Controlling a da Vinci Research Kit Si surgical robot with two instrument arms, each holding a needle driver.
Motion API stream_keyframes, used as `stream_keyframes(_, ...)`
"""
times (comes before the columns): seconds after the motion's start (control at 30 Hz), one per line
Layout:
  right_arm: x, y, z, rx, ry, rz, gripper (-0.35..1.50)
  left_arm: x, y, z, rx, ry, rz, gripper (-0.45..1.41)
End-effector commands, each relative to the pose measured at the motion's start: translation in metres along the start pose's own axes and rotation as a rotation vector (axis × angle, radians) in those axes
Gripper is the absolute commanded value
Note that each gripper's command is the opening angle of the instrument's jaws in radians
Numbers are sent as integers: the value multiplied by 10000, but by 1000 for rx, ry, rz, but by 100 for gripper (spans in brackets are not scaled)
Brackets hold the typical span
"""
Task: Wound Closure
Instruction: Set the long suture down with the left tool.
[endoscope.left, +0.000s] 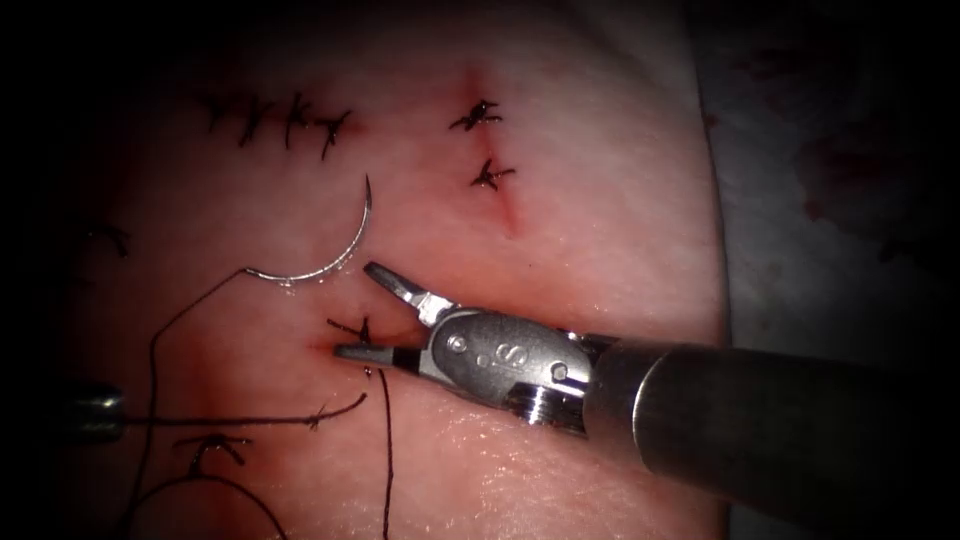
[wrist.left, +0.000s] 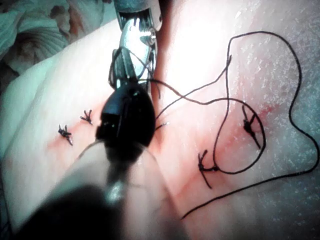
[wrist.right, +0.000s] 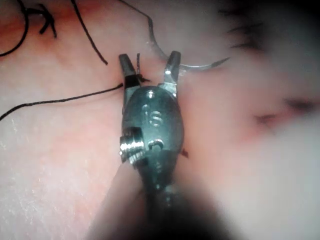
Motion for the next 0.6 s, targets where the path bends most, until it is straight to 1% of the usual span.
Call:
stream_keyframes(0.03, -4, 8, -35, -28, 25, -17, 148, 8, 2, 11, -2, 23, 9, -45)
stream_keyframes(0.07, -4, 8, -35, -28, 25, -17, 148, 8, 2, 11, -2, 23, 9, -45)
stream_keyframes(0.13, -4, 11, -56, -33, 35, -22, 148, 21, 8, 18, -11, 43, 24, -45)
stream_keyframes(0.17, -5, 17, -81, -47, 26, -50, 148, 33, 16, 28, -25, 70, 25, -45)
stream_keyframes(0.27, -9, 28, -113, -68, -3, -103, 143, 44, 29, 49, -37, 108, 16, -45)
stream_keyframes(0.37, -17, 45, -144, -89, -32, -123, 136, 51, 49, 82, -58, 149, 6, -45)
stream_keyframes(0.4, -19, 50, -151, -93, -36, -124, 135, 53, 59, 97, -67, 165, 4, -45)
stream_keyframes(0.43, -25, 62, -167, -113, -44, -126, 133, 53, 74, 121, -87, 188, -8, -45)
stream_keyframes(0.47, -25, 62, -167, -113, -44, -126, 133, 53, 74, 121, -87, 188, -8, -45)
stream_keyframes(0.53, -33, 73, -180, -142, -56, -130, 131, 49, 96, 159, -126, 221, -22, -45)
stream_keyframes(0.57, -33, 73, -180, -142, -56, -130, 131, 49, 96, 159, -126, 221, -22, -45)
stream_keyframes(0.6, -35, 75, -182, -148, -62, -131, 131, 46, 105, 172, -143, 240, -41, -45)
